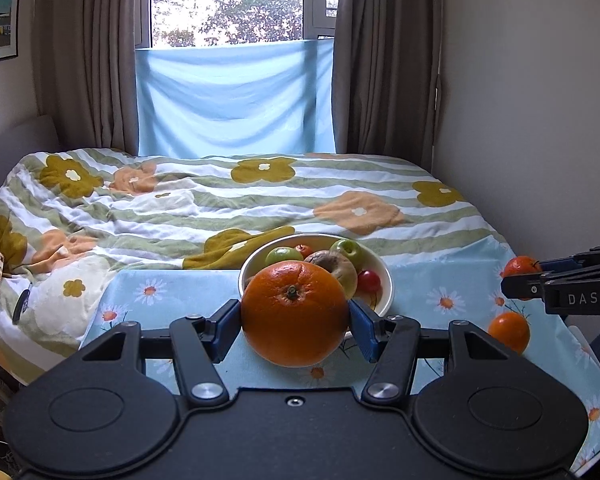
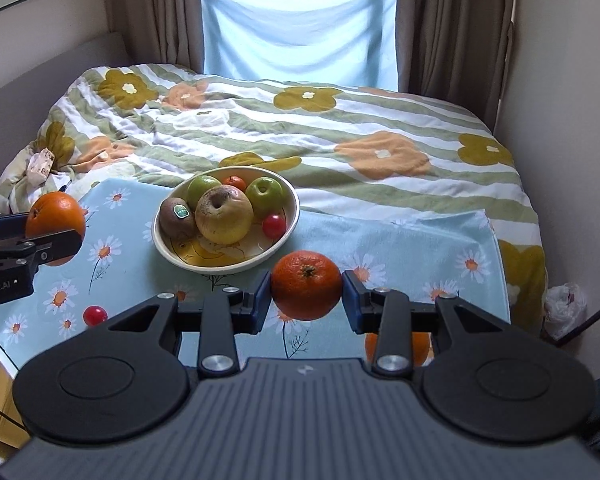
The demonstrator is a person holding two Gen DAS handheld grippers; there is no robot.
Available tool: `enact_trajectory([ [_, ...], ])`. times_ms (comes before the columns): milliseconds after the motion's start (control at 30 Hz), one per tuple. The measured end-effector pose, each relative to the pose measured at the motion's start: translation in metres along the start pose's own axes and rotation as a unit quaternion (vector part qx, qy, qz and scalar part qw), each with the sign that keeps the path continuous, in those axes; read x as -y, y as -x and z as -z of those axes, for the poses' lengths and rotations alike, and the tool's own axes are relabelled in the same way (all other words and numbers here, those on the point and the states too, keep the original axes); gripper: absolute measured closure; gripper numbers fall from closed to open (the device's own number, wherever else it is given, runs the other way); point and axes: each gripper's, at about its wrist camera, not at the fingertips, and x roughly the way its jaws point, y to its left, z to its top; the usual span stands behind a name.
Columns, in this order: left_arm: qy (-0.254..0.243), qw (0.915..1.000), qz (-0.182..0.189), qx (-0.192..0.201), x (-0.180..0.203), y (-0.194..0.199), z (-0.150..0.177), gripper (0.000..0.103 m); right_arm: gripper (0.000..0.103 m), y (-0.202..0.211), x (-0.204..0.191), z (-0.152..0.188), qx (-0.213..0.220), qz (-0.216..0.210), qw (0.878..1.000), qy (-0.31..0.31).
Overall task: Organize fruits
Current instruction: 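Carry the orange and tangerine over the white plate with both tools, then lower the orange into the plate and open the left tool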
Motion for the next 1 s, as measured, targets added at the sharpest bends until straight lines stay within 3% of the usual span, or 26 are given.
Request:
enact_trajectory([
  [400,-0.005,0.9997,-0.005,-0.025,0.007,-0.068,-0.016,0.041,0.05,-0.059,0.005,-0.026,-0.016,-0.025,1.0,-0.004],
  [700,-0.016,0.9979,-0.006,-0.062,0.006,-0.124,-0.008,0.041,0.05,-0.108,0.003,-0.031,-0.045,-0.028,0.998,-0.014],
  [1000,-0.033,0.9956,-0.005,-0.087,0.007,-0.149,0.003,0.04,0.05,-0.131,0.003,-0.033,-0.062,-0.024,0.998,-0.021],
])
